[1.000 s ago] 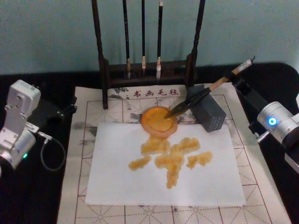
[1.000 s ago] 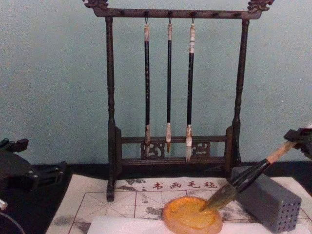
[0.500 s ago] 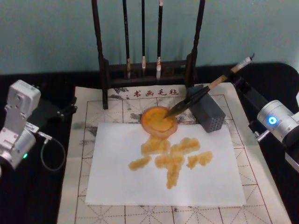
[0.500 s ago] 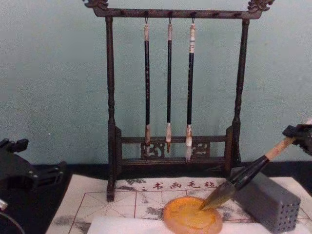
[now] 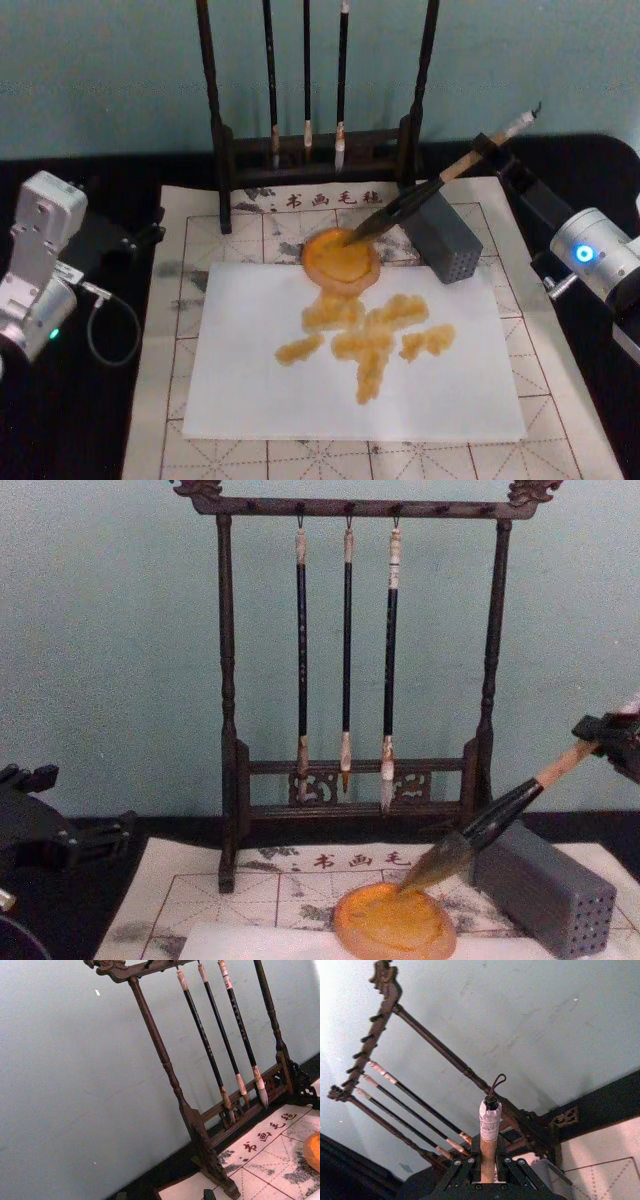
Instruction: Pick up the brush from the inkstone, write on the paper, then place the brush back to its original position.
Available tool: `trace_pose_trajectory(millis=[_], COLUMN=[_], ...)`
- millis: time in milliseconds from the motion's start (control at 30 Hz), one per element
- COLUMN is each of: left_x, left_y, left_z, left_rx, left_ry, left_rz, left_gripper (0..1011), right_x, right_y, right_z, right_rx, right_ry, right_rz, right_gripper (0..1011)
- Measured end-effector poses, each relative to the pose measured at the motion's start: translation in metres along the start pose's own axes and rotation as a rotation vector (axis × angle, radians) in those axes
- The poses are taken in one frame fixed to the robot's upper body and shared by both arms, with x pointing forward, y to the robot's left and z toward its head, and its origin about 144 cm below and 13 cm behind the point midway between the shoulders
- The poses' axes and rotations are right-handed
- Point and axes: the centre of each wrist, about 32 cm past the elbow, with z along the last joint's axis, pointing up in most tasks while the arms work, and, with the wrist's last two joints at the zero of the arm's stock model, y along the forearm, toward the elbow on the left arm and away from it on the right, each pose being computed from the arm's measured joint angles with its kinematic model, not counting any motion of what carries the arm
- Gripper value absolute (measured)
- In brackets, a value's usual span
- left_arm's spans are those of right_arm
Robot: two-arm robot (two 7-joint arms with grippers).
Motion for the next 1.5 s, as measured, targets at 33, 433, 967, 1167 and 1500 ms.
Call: trace_pose_trajectory(millis=[33,433,967,1167,1500], left_x=[0.000,0.000,0.000,0.000,0.000], left_y=[0.000,0.000,0.000,0.000,0.000], left_z=[0.000,0.000,0.000,0.000,0.000], left_rx=[0.000,0.000,0.000,0.000,0.000], left_ry=[0.000,0.000,0.000,0.000,0.000], left_rz=[0.000,0.000,0.000,0.000,0.000], left_gripper=[1001,1001,1001,1001,1001], right_x=[-0.001,-0.009,-0.017,-0.018,-0.022], right_y=[0.000,-0.010,-0.033,-0.039,-0.045], right_z=[0.000,0.001,-0.011,-0.017,-0.023], right_rx=[-0.001,-0.048,-0.162,-0.191,-0.212], right_ry=[0.000,-0.028,-0.057,-0.084,-0.172], right_rz=[0.004,0.066,0.158,0.184,0.222], right_gripper=[179,179,179,179,179])
